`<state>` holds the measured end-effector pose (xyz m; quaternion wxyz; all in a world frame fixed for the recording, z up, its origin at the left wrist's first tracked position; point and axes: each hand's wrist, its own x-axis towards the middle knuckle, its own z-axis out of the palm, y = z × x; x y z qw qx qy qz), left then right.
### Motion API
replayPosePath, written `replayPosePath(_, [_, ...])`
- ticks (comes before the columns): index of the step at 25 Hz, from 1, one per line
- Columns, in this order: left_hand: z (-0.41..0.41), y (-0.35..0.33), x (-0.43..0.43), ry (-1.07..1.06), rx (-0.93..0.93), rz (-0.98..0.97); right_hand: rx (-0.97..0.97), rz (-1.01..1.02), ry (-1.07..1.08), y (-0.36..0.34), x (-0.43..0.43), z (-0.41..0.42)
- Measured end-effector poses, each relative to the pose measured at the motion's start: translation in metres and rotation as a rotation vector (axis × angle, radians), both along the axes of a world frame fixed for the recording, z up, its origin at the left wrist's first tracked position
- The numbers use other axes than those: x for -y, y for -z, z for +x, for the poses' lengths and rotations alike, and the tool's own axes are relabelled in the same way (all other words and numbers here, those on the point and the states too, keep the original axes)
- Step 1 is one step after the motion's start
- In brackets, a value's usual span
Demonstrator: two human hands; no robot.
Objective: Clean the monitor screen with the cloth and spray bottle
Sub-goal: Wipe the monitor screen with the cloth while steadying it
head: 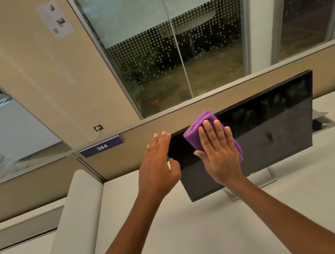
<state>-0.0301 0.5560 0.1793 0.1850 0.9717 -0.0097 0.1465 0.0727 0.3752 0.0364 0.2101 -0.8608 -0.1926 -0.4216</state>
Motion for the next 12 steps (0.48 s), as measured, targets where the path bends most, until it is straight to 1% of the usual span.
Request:
replayPosePath(2, [0.004,-0.003,0.004,0.053,-0.022,0.05,-0.067,0.126,0.06,0.0,0.012,0.003])
replayPosePath(4, [0.006,-0.005,0.009,0.091,-0.067,0.078,-0.1,0.185,0.083,-0.003,0.015,0.006])
replayPosePath(7, [0.008,-0.01,0.017,0.092,-0.11,0.047,-0.076,0.157,0.063,-0.007,0.001,0.004])
replayPosePath(10, [0.005,-0.012,0.025,0.083,-0.098,-0.008,-0.04,0.11,-0.056,-0.005,-0.033,-0.007])
replayPosePath(12, [0.004,-0.01,0.029,0.032,-0.101,-0.055,-0.035,0.103,-0.098,0.006,-0.057,-0.016])
